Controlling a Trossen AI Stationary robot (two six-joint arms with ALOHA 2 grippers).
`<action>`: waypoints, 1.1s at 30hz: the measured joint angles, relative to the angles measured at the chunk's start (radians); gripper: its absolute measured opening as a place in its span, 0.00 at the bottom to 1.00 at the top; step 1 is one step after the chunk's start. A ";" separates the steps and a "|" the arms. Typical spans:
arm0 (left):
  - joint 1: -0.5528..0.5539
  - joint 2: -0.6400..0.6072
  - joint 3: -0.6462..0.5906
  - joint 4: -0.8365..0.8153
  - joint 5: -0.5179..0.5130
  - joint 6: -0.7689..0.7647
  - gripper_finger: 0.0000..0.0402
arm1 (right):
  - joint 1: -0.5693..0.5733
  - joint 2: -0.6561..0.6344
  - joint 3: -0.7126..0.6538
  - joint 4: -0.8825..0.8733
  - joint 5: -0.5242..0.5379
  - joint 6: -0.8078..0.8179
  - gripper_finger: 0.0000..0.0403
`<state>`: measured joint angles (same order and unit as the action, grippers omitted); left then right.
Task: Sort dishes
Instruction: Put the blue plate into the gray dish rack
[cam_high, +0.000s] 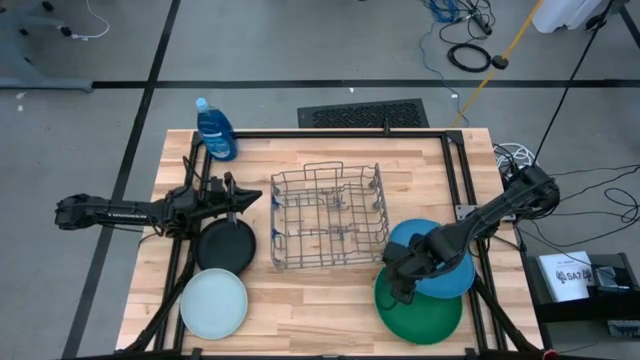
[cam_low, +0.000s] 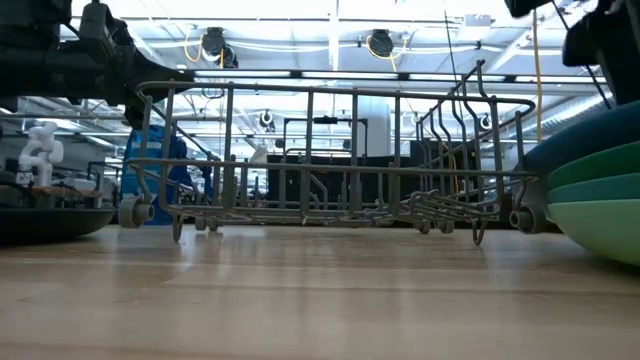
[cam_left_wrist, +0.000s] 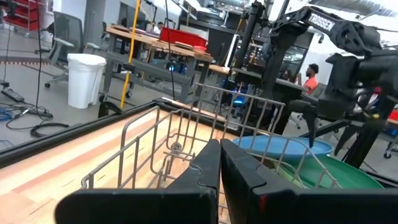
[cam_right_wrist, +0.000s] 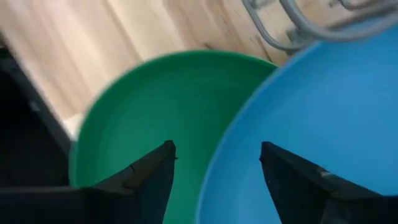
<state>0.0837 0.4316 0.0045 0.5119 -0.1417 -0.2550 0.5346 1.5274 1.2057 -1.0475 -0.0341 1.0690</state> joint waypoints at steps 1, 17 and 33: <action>0.000 0.000 0.000 0.000 0.000 0.000 0.03 | 0.000 0.012 0.000 -0.014 0.001 0.008 0.56; 0.000 0.000 0.000 0.003 0.000 0.000 0.03 | 0.000 0.176 0.001 -0.087 0.001 0.035 0.48; 0.000 0.000 0.000 0.003 0.000 0.000 0.03 | 0.007 0.185 0.082 -0.186 0.010 0.080 0.03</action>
<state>0.0837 0.4320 0.0044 0.5148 -0.1421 -0.2546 0.5415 1.7123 1.2881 -1.2340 -0.0244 1.1490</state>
